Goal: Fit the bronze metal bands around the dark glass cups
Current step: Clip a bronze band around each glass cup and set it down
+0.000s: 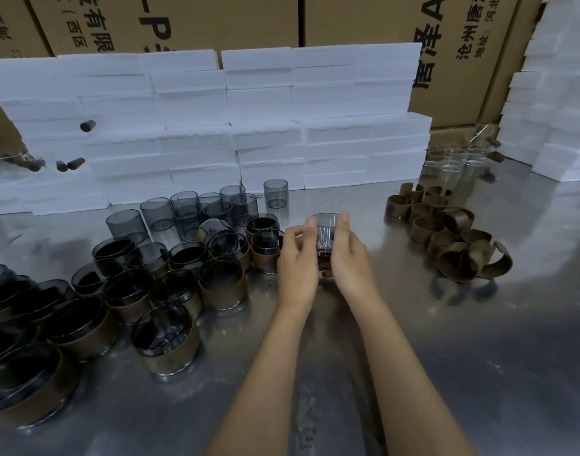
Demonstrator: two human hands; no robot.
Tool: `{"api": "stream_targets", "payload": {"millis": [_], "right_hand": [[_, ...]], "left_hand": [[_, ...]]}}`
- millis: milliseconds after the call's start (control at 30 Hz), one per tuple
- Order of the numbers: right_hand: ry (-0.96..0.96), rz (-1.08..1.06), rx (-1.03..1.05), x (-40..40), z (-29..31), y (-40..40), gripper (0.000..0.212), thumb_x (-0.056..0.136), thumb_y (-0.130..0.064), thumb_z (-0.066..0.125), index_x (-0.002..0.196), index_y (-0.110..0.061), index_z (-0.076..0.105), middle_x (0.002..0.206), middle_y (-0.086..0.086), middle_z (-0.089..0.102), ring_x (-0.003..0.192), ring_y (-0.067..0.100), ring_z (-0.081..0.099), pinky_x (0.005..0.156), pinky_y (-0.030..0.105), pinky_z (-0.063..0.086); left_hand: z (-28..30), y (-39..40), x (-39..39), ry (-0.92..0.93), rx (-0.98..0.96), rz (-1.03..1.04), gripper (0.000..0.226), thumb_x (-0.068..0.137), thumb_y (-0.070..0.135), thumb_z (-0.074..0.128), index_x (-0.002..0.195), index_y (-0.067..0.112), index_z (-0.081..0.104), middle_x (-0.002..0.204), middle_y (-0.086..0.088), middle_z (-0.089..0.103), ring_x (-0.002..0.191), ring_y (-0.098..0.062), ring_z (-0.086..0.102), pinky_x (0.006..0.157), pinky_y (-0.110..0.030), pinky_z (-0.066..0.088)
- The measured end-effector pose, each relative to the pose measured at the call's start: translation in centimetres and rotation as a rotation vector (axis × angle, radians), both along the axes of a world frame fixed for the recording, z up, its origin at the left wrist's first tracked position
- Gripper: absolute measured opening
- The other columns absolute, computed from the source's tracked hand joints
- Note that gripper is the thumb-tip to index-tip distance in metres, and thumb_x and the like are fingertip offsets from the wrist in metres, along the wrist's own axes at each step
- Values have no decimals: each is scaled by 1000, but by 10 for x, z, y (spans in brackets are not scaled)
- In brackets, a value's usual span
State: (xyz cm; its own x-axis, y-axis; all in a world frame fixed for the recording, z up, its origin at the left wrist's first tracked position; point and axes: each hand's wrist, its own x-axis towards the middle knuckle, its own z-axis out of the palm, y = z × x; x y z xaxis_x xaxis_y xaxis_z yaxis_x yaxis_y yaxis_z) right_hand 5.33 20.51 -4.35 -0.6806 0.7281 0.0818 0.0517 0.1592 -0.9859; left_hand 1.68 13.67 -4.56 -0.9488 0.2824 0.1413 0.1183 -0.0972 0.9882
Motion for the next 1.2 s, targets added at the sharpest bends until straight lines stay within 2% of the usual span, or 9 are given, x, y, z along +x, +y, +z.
{"api": "stream_targets", "payload": {"millis": [167, 267, 367, 500, 633, 733, 833, 967, 1200], "right_hand": [[13, -96, -25, -1, -2, 7, 62, 111, -47, 23, 125, -7, 67, 123, 20, 70, 117, 37, 64, 102, 51, 51], [49, -92, -25, 0, -1, 8, 48, 111, -41, 32, 119, -10, 67, 116, 18, 71, 104, 30, 69, 83, 38, 59], [87, 47, -174, 4, 2, 6, 42, 100, -57, 52, 112, -19, 62, 110, 9, 72, 92, 19, 74, 67, 29, 61], [60, 248, -249, 5, 2, 0, 71, 70, -78, 68, 117, -24, 67, 113, -1, 76, 102, 15, 74, 89, 38, 61], [70, 204, -137, 6, 2, -1, 62, 75, -77, 65, 106, -25, 75, 100, -7, 79, 98, 9, 75, 91, 35, 60], [40, 137, -79, 6, 3, -3, 73, 72, -88, 48, 107, -29, 72, 103, -7, 77, 101, 11, 72, 95, 43, 58], [53, 33, -43, 4, 3, -5, 63, 93, -79, 34, 105, -28, 69, 100, -5, 74, 97, 16, 71, 87, 39, 59], [120, -39, -105, 5, 2, 4, 40, 109, -51, 30, 120, -35, 65, 116, 1, 73, 103, 21, 71, 88, 40, 60], [351, 86, -688, 4, 5, 5, 40, 108, -33, 48, 130, -2, 62, 128, 22, 69, 119, 33, 67, 98, 36, 57]], "left_hand": [[-5, 2, -6, 84, -7, 34, 23, 104, 41, 52, 100, 20, 58, 99, -4, 70, 94, -19, 66, 89, -41, 53], [-8, 1, -9, 103, -6, 93, 21, 106, 33, 51, 95, 19, 61, 82, 10, 67, 73, 8, 61, 72, -16, 46], [-4, 0, -9, 30, -11, 111, 38, 108, 41, 45, 86, 18, 66, 73, 10, 65, 69, 6, 60, 70, -21, 45], [2, -3, -3, -74, -44, 17, 64, 103, 64, 33, 96, 18, 77, 97, 0, 76, 102, -20, 69, 93, -36, 51], [6, -4, 1, -85, 8, -52, 73, 90, 74, 36, 107, 16, 78, 106, -6, 78, 108, -26, 71, 103, -54, 51], [3, -3, 0, -62, 20, -113, 55, 100, 64, 45, 99, 22, 80, 95, 1, 80, 97, -15, 75, 96, -44, 57], [1, -3, -1, -37, 31, -111, 50, 103, 56, 48, 86, 19, 77, 83, 1, 77, 81, -11, 73, 78, -33, 56], [4, -3, -2, -79, 122, -94, 32, 107, 33, 48, 112, 11, 72, 112, -12, 76, 107, -27, 71, 97, -47, 56], [5, -6, -6, -145, 200, -148, 22, 103, 15, 51, 120, 17, 65, 112, 6, 75, 99, -1, 66, 96, -26, 49]]}}
